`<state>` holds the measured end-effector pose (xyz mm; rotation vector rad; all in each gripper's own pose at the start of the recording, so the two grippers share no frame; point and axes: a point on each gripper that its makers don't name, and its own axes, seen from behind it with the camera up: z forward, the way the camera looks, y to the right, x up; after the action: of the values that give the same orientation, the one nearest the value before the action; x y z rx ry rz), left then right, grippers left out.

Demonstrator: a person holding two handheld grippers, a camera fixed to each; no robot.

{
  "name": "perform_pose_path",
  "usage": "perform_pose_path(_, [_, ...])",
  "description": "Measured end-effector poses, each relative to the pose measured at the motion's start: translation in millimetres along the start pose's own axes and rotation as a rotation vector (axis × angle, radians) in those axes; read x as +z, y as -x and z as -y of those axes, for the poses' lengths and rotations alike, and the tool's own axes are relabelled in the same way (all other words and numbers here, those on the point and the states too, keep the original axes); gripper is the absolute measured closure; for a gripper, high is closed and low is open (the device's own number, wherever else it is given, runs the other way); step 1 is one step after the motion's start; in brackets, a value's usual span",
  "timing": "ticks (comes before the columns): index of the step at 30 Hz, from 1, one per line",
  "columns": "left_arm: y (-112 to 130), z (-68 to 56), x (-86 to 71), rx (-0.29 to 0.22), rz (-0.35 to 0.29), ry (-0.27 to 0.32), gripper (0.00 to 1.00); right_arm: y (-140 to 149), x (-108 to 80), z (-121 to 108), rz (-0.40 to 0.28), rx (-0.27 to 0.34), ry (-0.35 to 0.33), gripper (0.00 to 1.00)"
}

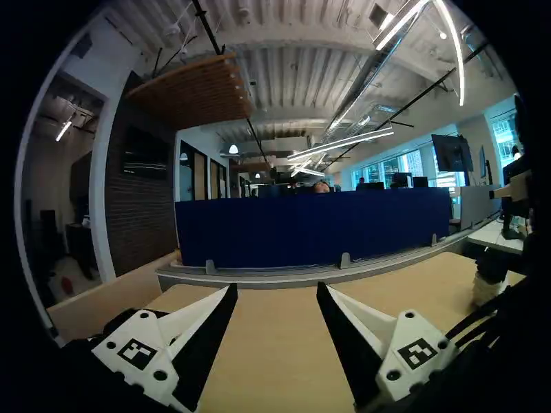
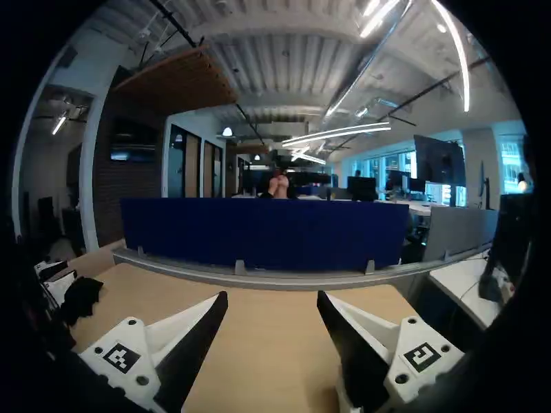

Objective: Fold towel

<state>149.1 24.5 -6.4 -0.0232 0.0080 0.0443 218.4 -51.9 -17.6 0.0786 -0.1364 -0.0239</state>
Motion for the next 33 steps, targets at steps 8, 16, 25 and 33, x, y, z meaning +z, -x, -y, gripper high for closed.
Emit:
perform_pose_path(8, [49.8,12.4,-0.9,-0.024,0.0,-0.01,0.15,19.7,4.5,14.1,-0.001,-0.023,-0.001,0.0])
perform_pose_path(16, [94.0,15.2,0.5,-0.026,-0.007,-0.017,0.15,47.6,10.0,23.5,0.0,-0.022,-0.012,0.0])
perform_pose_path(25, [126.0,21.5,1.6,-0.04,-0.009,-0.026,0.15,74.3,15.2,26.4,0.014,-0.032,-0.015,0.0])
perform_pose_path(33, [138.5,24.8,4.0,-0.055,-0.008,-0.029,0.15,84.1,18.6,32.3,0.026,-0.044,-0.023,0.0])
